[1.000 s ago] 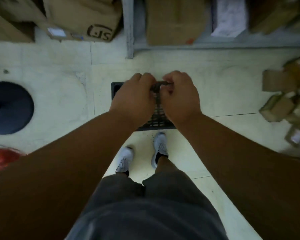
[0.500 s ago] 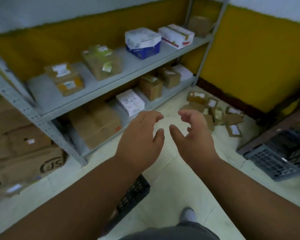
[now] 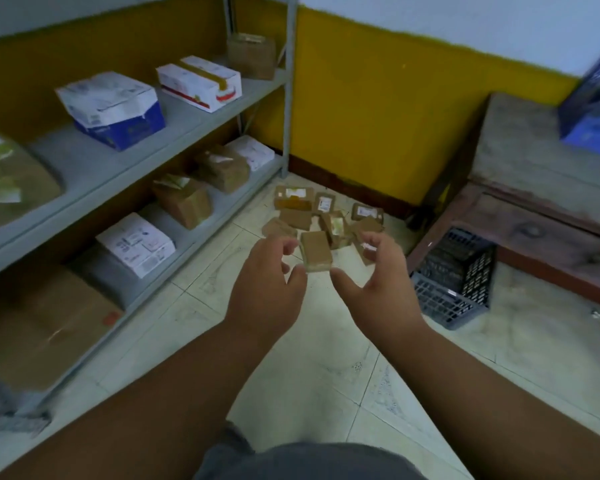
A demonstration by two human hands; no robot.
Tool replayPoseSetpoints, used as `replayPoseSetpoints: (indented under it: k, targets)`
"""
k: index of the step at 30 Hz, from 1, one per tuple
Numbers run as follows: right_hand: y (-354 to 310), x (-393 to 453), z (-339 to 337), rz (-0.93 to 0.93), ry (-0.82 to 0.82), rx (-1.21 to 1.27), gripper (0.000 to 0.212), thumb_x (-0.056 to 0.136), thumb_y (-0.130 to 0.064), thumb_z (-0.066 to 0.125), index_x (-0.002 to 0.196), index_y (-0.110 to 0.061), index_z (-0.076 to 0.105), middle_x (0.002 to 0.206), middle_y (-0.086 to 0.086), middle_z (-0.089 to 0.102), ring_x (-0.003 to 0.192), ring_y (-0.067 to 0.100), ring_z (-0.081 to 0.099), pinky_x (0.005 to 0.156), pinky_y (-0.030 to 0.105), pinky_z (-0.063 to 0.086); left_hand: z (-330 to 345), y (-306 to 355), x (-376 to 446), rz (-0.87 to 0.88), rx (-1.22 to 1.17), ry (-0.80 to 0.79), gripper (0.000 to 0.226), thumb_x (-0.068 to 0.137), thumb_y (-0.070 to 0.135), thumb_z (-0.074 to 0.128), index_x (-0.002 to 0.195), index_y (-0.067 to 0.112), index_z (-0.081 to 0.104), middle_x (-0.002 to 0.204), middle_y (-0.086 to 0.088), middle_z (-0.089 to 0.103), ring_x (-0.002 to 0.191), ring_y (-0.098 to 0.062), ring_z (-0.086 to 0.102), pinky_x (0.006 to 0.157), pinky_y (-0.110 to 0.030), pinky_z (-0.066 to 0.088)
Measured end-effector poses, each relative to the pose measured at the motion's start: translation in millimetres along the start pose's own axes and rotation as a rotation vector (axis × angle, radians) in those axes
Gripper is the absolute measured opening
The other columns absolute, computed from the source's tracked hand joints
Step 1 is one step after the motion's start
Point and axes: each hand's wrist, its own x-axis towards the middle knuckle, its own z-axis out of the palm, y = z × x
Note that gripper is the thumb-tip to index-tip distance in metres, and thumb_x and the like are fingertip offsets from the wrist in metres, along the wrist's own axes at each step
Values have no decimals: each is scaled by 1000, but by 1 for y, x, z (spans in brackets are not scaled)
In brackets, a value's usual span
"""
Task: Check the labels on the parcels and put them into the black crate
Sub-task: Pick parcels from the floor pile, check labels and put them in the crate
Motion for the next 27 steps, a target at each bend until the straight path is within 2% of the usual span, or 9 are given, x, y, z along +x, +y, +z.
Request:
replayPoseSetpoints:
  k: [4, 7, 10, 13, 17, 18, 22, 24, 27]
  targets:
    - [16, 52, 10, 61, 10, 29, 65, 84, -36, 76, 139, -27, 41, 126, -19, 39, 129, 8, 46, 105, 31, 43, 24, -5, 48, 4, -8, -48, 32, 92, 23, 59, 124, 27, 53, 115, 13, 54, 97, -5, 57, 78, -20, 49]
    - [18, 102, 21, 75, 15, 42, 66, 85, -34, 76, 140, -26, 41, 135, -9, 45, 120, 3, 45, 98, 23, 39, 37, -19, 97, 14, -11, -89, 30, 92, 21, 59, 120, 27, 53, 112, 14, 54, 93, -3, 57, 74, -16, 46]
    - [20, 159, 30, 73, 16, 11, 65, 85, -33, 76, 140, -27, 41, 137, -6, 46, 111, 0, 44, 90, 17, 36, 55, -33, 162, 19, -16, -132, 25, 91, 22, 59, 112, 31, 51, 104, 13, 55, 88, -4, 57, 71, -23, 50]
    - [17, 220, 38, 97, 31, 11, 67, 84, -34, 76, 141, -29, 40, 138, -8, 47, 111, 0, 46, 85, 15, 37, 68, -46, 234, -5, -1, -184, 20, 89, 21, 57, 105, 31, 50, 95, 8, 55, 82, -11, 57, 65, -30, 50]
    - [8, 288, 58, 127, 36, 33, 68, 84, -31, 77, 141, -28, 41, 135, -8, 50, 118, 6, 49, 93, 23, 43, 73, -64, 319, -31, 39, -252, 24, 91, 22, 54, 113, 29, 50, 100, 7, 55, 81, -8, 54, 62, -24, 41]
    - [6, 304, 64, 125, 38, 34, 66, 84, -29, 78, 140, -27, 42, 134, -7, 50, 119, 6, 49, 93, 21, 44, 73, -67, 338, -37, 43, -254, 27, 91, 22, 54, 117, 28, 51, 103, 6, 55, 83, -8, 54, 63, -25, 41]
    - [16, 349, 79, 168, 22, 20, 71, 84, -28, 77, 144, -26, 40, 140, -10, 47, 117, -2, 46, 80, 0, 31, 89, -68, 393, -57, 5, -303, 32, 91, 21, 57, 121, 29, 50, 107, 9, 55, 87, -9, 57, 71, -33, 52]
    - [28, 372, 83, 179, 21, 14, 68, 85, -28, 76, 143, -28, 41, 137, -11, 47, 115, -2, 47, 75, 1, 33, 105, -63, 412, -28, -22, -331, 32, 91, 23, 59, 120, 31, 49, 107, 11, 54, 86, -8, 58, 70, -32, 53]
    - [52, 410, 88, 204, 42, 19, 59, 84, -28, 76, 134, -29, 45, 129, -10, 49, 110, 3, 51, 73, 8, 38, 132, -54, 440, 1, -28, -363, 33, 91, 23, 59, 122, 29, 51, 107, 13, 54, 85, -2, 56, 66, -23, 47]
